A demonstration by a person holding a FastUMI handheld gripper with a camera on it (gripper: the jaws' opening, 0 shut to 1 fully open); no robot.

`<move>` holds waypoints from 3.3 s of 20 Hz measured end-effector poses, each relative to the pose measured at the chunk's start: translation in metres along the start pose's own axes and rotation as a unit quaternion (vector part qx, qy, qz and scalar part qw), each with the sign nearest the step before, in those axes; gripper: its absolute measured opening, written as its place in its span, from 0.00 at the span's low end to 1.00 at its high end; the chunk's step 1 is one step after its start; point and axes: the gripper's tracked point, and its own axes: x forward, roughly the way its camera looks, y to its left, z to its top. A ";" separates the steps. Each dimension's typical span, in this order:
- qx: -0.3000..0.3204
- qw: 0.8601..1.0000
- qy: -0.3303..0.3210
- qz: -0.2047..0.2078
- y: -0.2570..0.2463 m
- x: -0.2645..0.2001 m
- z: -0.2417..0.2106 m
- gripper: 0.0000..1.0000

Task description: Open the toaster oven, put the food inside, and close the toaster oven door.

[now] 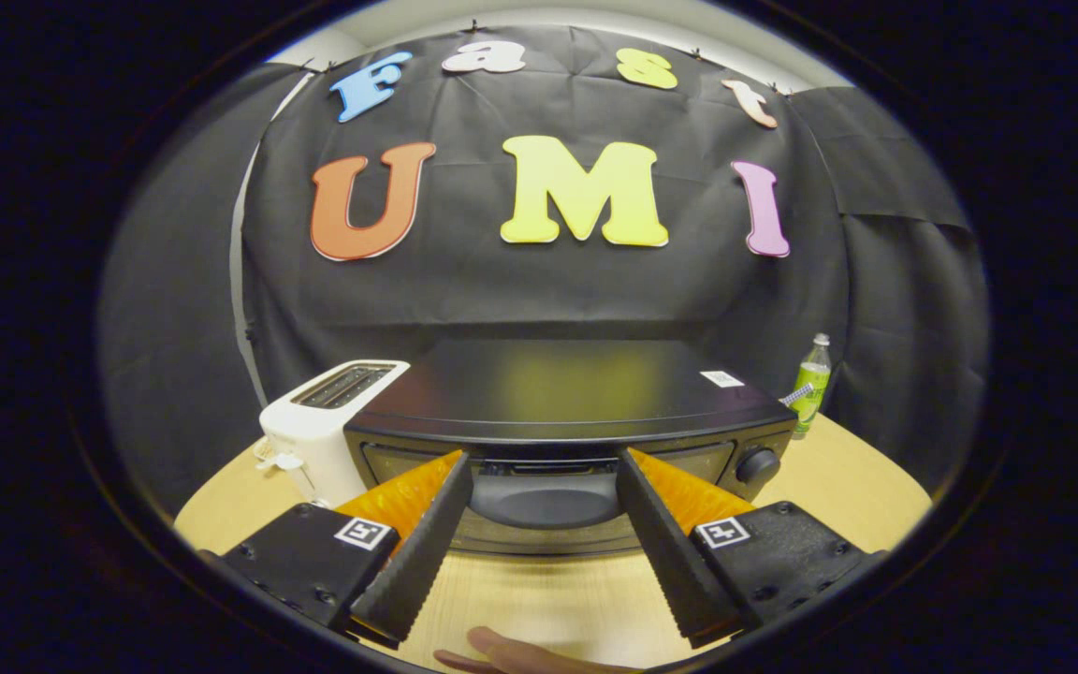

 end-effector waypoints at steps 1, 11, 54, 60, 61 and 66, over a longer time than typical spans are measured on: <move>-0.002 1.000 0.000 0.001 0.000 0.000 -0.001 1.00; -0.007 1.000 0.007 0.003 -0.002 -0.034 -0.026 1.00; -0.004 0.993 0.117 0.016 -0.047 -0.160 -0.152 1.00; 0.001 0.991 0.131 0.009 -0.074 -0.186 -0.186 1.00; 0.000 0.990 0.138 0.009 -0.075 -0.188 -0.193 1.00; 0.005 0.985 0.170 0.037 -0.072 -0.194 -0.217 1.00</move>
